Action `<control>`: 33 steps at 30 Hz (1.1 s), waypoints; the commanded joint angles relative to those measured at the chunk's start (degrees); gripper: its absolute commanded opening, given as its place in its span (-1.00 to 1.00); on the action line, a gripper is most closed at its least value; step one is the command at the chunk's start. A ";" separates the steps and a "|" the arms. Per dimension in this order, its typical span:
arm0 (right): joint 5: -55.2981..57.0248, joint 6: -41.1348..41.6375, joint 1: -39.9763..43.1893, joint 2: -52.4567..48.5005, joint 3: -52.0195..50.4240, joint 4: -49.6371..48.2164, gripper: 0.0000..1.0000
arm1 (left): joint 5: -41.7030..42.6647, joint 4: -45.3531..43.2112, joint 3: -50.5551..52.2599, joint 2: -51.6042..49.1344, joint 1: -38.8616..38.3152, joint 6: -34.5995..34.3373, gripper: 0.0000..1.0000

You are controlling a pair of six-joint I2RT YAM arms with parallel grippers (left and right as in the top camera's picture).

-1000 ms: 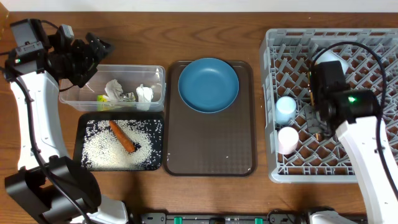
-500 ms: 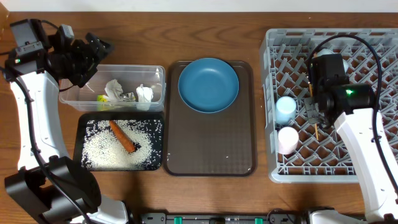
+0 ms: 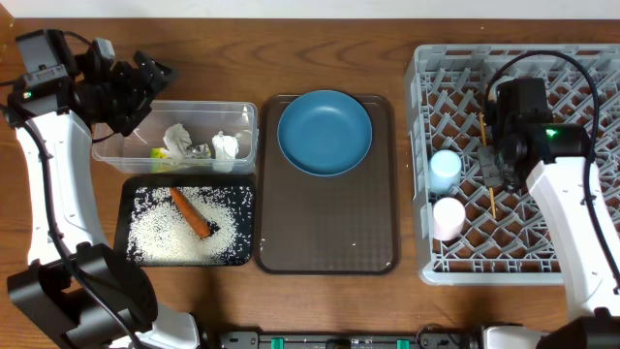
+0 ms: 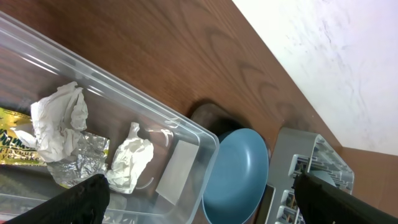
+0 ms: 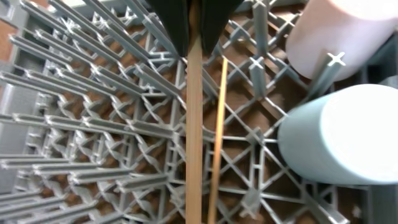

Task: Sort waste into correct bins and load items into the dishwasher rack
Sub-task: 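Insert the second chopstick in the rack and release it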

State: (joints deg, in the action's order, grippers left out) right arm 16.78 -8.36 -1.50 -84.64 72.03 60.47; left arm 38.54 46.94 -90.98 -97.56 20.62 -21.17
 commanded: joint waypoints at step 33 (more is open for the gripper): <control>-11.47 -0.04 1.53 0.48 -0.07 -0.98 -0.33 | -0.68 0.17 0.39 -0.39 0.31 -0.07 0.93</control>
State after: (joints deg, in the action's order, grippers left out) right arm 9.93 -9.39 -0.56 -84.86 72.03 59.88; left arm 38.54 46.94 -90.98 -97.56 20.62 -21.17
